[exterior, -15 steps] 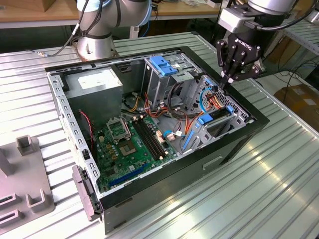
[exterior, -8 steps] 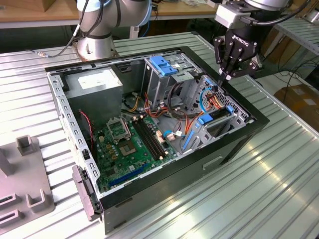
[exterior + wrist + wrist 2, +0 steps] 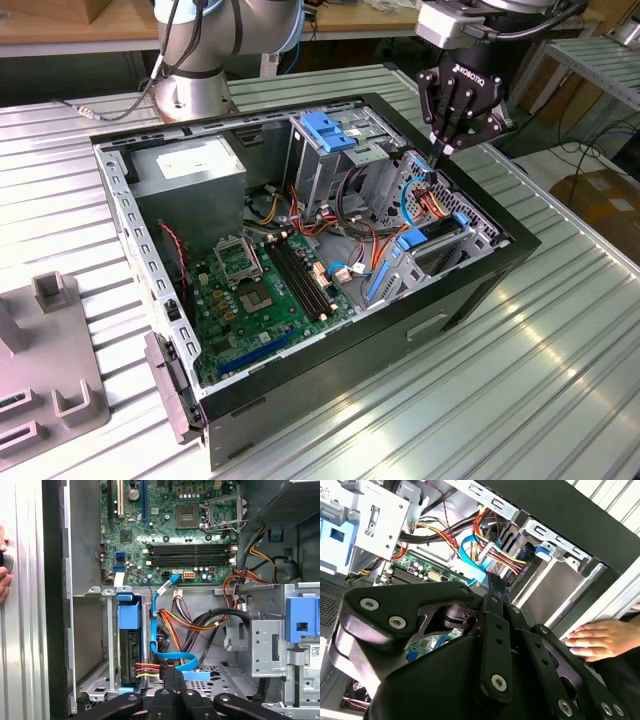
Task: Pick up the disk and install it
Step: 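Insert the second disk wire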
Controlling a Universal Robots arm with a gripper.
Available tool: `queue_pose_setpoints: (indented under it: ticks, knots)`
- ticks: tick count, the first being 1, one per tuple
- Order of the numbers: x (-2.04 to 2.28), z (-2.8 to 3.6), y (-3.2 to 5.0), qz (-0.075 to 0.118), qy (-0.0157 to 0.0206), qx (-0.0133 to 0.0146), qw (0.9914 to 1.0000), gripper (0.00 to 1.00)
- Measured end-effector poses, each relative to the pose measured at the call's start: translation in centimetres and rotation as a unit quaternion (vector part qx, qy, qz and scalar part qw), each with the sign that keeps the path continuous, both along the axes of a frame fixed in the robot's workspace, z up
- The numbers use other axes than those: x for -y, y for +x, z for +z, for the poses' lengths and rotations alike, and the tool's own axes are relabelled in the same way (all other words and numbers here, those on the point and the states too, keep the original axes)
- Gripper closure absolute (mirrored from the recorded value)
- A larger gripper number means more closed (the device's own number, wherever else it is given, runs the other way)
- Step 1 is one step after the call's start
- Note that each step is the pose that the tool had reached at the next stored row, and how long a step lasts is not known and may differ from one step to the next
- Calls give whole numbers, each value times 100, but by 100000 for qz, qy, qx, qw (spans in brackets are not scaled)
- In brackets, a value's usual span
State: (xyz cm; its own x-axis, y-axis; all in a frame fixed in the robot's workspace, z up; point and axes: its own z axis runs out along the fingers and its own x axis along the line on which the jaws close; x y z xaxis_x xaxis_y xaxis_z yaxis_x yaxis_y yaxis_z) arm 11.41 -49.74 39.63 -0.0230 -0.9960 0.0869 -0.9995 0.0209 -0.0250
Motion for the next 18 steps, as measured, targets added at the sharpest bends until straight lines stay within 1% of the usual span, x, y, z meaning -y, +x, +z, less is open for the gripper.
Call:
queue_pose_setpoints:
  ticks: [1, 2, 4, 5, 6, 8, 9, 10, 12, 14, 15, 16, 17, 18]
  knots:
    - [-3, -6, -1, 11, -374, -3, 99999, 90]
    - [-9, -17, -3, 7, -1447, -7, 99990, 90]
    - [-12, -23, -3, 7, -2453, -9, 99970, 90]
    - [-17, -27, -3, 6, -3301, -10, 99945, 90]
    - [-35, -30, -3, 6, -3845, -11, 99926, 90]
    - [-40, -31, -3, 5, -3850, -9, 99926, 89]
    - [-40, -30, -3, 6, -3862, -9, 99925, 83]
    - [-40, -31, -3, 7, -3877, -9, 99925, 83]
    - [-42, -39, -3, 7, -4066, -9, 99917, 83]
    - [-45, -62, -6, -1, -4620, -10, 99893, 83]
    - [-56, -80, -11, 2, -5132, -9, 99868, 83]
    - [-82, -92, -17, 4, -5577, -11, 99844, 82]
    - [-103, -93, -17, 13, -5588, -8, 99844, 75]
    - [-107, -93, -17, 13, -5589, -9, 99844, 75]
